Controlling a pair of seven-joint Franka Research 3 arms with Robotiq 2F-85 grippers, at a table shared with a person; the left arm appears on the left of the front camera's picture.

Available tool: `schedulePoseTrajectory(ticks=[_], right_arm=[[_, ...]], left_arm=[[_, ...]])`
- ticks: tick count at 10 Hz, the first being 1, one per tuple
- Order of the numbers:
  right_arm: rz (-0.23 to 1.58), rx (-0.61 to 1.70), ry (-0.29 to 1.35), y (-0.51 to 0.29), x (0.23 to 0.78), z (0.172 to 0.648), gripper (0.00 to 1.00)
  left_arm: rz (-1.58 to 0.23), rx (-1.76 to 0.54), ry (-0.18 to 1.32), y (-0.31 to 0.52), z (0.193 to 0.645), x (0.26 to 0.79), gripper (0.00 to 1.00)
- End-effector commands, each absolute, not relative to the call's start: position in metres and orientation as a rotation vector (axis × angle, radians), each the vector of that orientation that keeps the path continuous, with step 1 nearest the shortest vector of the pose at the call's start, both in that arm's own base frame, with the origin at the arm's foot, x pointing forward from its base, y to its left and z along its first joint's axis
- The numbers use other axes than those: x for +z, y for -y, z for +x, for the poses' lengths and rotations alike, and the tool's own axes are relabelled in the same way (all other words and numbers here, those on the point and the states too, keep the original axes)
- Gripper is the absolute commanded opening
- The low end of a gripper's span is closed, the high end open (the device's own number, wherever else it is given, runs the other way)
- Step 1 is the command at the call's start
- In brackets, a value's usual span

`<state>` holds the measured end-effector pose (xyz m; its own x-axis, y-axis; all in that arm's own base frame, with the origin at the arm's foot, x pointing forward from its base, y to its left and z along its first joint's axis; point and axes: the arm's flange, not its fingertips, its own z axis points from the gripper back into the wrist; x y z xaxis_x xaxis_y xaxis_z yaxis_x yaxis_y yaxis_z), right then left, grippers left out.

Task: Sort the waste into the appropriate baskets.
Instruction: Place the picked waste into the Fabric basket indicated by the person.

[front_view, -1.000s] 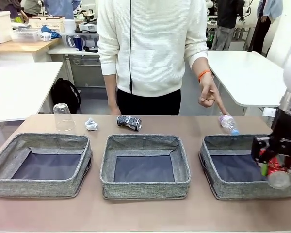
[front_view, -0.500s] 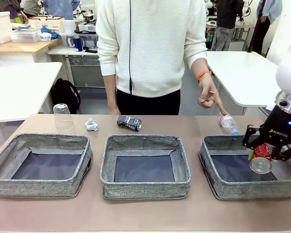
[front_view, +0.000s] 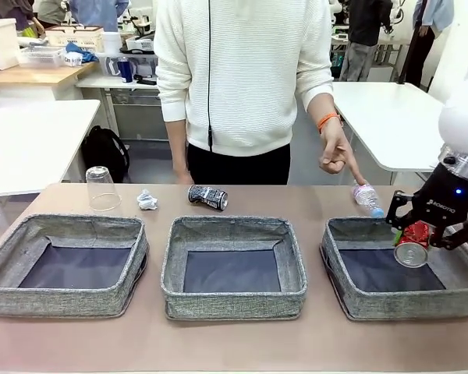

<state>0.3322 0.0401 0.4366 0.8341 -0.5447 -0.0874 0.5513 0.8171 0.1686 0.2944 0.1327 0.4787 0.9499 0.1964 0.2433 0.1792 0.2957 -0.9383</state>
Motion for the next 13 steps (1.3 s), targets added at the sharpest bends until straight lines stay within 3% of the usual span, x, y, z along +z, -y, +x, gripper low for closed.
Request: schedulePoseTrajectory(ticks=[1,7,8,10,11,12,13], right_arm=[[0.232,-0.636,0.006,-0.046,0.428,0.323,1.00],[0.278,-0.666,0.041,-0.045,0.438,0.322,1.00],[0.357,-0.651,0.037,-0.048,0.443,0.321,1.00],[0.774,-0.591,0.085,-0.059,0.502,0.313,1.00],[1.116,-0.490,0.048,-0.056,0.530,0.306,1.00],[1.332,-0.340,-0.059,-0.048,0.538,0.305,1.00],[1.295,-0.353,-0.093,-0.040,0.518,0.309,1.00]], left_arm=[[-1.293,-0.007,0.358,-0.132,0.294,0.480,1.00],[-1.293,-0.007,0.358,-0.132,0.294,0.480,1.00],[-1.293,-0.007,0.358,-0.132,0.294,0.480,1.00],[-1.293,-0.007,0.358,-0.132,0.294,0.480,1.00],[-1.293,-0.007,0.358,-0.132,0.294,0.480,1.00],[-1.293,-0.007,0.358,-0.132,0.294,0.480,1.00],[-1.293,-0.007,0.358,-0.132,0.294,0.480,1.00]])
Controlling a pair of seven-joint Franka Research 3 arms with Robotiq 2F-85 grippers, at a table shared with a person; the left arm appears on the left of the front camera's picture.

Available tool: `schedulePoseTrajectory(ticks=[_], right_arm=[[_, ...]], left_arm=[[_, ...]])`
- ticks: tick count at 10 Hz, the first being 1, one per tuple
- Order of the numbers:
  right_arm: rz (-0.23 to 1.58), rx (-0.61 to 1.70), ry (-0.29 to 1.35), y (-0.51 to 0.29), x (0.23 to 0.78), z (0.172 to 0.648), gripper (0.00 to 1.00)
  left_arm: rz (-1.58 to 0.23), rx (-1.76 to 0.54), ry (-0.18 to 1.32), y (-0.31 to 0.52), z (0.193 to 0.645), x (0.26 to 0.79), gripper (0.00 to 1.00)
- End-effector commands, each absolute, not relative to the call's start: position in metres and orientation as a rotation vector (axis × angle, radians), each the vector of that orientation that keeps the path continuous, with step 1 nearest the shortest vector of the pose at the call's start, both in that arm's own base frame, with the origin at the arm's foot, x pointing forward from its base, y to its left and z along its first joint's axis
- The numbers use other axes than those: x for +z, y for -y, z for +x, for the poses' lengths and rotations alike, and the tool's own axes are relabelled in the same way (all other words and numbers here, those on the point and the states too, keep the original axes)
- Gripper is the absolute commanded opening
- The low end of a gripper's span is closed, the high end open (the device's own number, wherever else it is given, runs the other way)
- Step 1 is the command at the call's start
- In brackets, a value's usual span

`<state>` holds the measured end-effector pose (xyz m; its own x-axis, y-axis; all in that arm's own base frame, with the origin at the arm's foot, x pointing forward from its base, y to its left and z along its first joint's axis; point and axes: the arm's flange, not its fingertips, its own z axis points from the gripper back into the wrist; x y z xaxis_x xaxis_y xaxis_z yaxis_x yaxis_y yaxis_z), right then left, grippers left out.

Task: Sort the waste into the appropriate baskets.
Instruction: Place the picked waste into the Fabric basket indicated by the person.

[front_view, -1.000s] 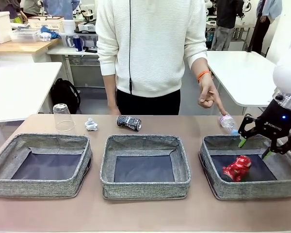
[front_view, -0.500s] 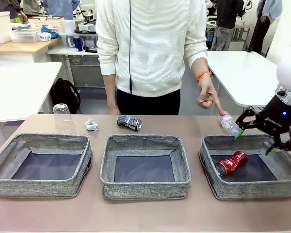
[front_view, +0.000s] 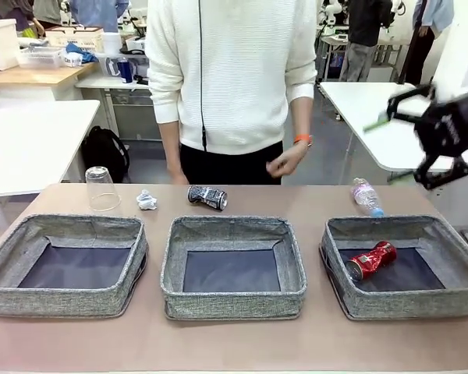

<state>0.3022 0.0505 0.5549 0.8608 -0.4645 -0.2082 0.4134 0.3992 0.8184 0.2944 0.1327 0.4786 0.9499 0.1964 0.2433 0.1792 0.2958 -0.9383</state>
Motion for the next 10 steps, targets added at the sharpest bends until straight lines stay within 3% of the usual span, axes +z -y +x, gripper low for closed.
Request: schedulePoseTrajectory(ticks=[1,3,4,5,10], right_arm=[[1.542,-0.210,-0.066,-0.026,0.491,0.307,1.00],[1.717,-0.185,0.035,-0.015,0.456,0.299,1.00],[1.539,-0.282,-0.161,-0.023,0.447,0.306,1.00],[1.492,-0.387,0.148,-0.003,0.532,0.336,1.00],[1.492,-0.387,0.148,-0.003,0.532,0.336,1.00]], left_arm=[[-1.293,-0.007,0.358,-0.132,0.294,0.480,1.00],[-1.293,-0.007,0.358,-0.132,0.294,0.480,1.00],[-1.293,-0.007,0.358,-0.132,0.294,0.480,1.00],[-1.293,-0.007,0.358,-0.132,0.294,0.480,1.00],[-1.293,-0.007,0.358,-0.132,0.294,0.480,1.00]])
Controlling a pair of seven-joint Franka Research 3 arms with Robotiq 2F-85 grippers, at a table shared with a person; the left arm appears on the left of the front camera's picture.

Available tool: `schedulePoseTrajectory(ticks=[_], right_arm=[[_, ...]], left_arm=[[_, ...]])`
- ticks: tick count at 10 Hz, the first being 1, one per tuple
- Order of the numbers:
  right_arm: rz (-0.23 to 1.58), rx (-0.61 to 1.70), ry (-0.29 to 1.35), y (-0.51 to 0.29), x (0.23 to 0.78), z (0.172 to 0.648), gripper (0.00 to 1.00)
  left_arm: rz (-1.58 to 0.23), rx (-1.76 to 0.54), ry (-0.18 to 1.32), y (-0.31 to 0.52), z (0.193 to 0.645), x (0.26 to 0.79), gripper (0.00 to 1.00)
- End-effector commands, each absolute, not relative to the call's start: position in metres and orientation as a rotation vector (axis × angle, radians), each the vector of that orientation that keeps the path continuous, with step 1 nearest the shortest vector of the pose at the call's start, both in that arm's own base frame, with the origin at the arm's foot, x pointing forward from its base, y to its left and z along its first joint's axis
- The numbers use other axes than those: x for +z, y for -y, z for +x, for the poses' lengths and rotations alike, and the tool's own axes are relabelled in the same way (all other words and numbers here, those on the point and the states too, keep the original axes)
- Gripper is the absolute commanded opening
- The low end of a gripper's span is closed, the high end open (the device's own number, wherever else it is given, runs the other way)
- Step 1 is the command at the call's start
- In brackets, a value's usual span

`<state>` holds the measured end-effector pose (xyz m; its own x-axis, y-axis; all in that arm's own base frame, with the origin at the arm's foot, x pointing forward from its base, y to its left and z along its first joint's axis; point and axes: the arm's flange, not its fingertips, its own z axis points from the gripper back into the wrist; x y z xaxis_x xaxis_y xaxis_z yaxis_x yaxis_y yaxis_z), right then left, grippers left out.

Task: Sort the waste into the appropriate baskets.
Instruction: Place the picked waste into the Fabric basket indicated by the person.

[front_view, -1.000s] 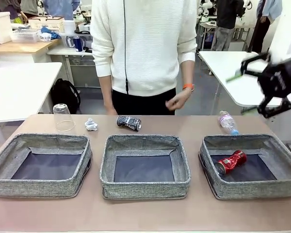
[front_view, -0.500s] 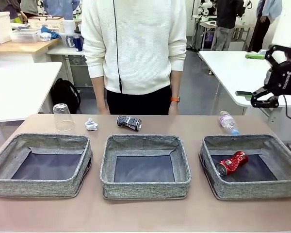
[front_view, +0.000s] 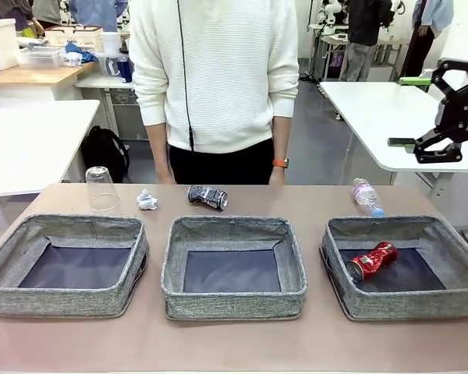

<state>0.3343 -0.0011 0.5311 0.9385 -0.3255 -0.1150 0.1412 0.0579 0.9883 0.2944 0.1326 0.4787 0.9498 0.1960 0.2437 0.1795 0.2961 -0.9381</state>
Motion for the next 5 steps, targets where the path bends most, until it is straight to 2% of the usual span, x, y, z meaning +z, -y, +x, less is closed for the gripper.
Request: schedulePoseTrajectory(ticks=[1,5], right_arm=[[1.492,-0.387,0.148,-0.0029,0.5324,0.3364,1.00],[1.492,-0.387,0.148,-0.0029,0.5324,0.3364,1.00]], left_arm=[[-1.293,-0.007,0.358,-0.1319,0.2941,0.4798,1.00],[-1.293,-0.007,0.358,-0.1319,0.2941,0.4798,1.00]])
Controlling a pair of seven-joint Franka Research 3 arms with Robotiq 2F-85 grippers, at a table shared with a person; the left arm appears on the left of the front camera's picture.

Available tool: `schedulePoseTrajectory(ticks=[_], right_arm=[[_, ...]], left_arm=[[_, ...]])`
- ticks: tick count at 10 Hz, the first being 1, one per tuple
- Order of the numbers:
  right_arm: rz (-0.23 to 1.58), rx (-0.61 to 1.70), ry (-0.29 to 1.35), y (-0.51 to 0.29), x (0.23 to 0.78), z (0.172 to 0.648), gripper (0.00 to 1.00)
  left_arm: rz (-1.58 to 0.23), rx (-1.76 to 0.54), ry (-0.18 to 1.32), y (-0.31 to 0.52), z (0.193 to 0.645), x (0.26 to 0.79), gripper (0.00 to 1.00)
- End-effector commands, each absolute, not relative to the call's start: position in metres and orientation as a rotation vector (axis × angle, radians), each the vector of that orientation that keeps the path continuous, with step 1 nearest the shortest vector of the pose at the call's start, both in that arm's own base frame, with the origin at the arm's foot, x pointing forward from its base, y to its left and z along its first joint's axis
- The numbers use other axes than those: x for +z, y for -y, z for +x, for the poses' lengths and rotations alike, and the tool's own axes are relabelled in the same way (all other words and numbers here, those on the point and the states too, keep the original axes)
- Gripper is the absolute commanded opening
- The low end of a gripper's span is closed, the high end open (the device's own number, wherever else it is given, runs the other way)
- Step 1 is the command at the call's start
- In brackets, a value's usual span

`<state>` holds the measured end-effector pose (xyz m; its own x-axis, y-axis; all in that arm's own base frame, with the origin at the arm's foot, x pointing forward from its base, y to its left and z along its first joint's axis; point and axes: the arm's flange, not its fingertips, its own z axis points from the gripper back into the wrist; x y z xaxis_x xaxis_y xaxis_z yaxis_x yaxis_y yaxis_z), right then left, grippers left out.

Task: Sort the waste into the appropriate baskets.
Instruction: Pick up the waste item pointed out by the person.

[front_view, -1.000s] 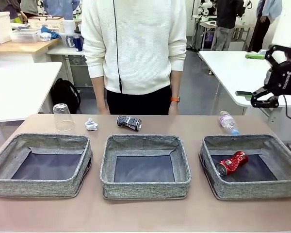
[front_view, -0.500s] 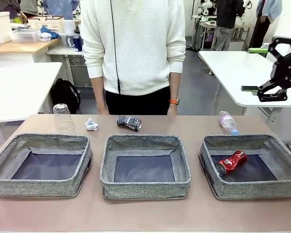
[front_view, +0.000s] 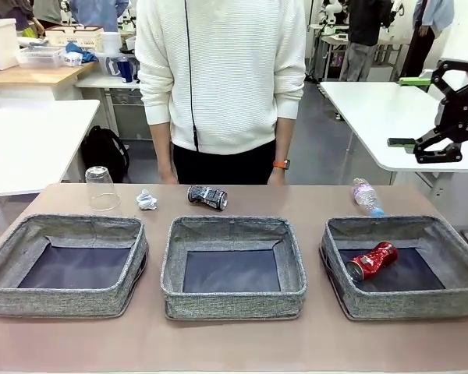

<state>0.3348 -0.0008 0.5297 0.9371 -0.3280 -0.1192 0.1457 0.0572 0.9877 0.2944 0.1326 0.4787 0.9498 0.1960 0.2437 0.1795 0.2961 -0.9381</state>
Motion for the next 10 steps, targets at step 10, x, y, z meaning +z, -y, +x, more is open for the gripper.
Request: schedulePoseTrajectory(ticks=[10], right_arm=[[1.492,-0.387,0.148,-0.0029,0.5324,0.3364,1.00]], left_arm=[[-1.293,-0.007,0.358,-0.1319,0.2941,0.4798,1.00]])
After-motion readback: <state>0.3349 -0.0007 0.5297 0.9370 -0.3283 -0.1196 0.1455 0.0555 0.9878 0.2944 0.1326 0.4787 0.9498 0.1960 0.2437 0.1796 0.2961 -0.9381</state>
